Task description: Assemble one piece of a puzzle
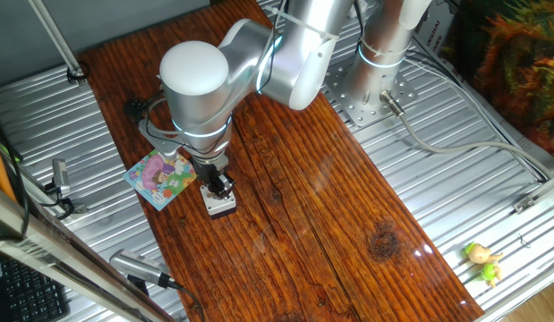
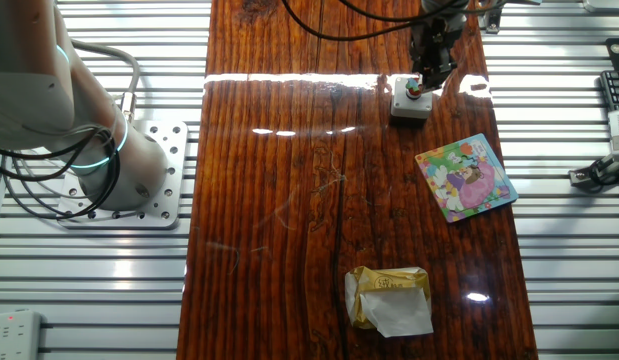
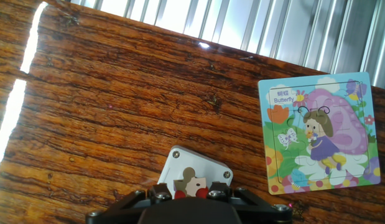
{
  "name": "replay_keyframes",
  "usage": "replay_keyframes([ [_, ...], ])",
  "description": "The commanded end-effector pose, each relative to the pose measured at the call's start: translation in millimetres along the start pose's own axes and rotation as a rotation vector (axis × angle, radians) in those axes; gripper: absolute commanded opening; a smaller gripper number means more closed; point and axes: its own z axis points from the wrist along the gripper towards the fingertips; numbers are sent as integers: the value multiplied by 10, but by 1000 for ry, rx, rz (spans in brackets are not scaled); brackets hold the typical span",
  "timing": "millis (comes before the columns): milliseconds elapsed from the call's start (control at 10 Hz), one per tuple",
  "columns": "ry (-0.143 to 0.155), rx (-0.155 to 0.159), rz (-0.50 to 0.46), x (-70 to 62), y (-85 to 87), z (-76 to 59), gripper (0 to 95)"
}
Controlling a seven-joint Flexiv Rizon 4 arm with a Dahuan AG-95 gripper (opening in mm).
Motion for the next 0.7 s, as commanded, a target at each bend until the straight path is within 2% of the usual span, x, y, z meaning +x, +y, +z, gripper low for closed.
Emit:
replay_keyframes([
  [100, 3, 4, -2, -2, 0, 2, 380],
  [500, 8, 9, -7, -2, 0, 2, 380],
  [700, -2, 11, -2, -2, 0, 2, 380],
])
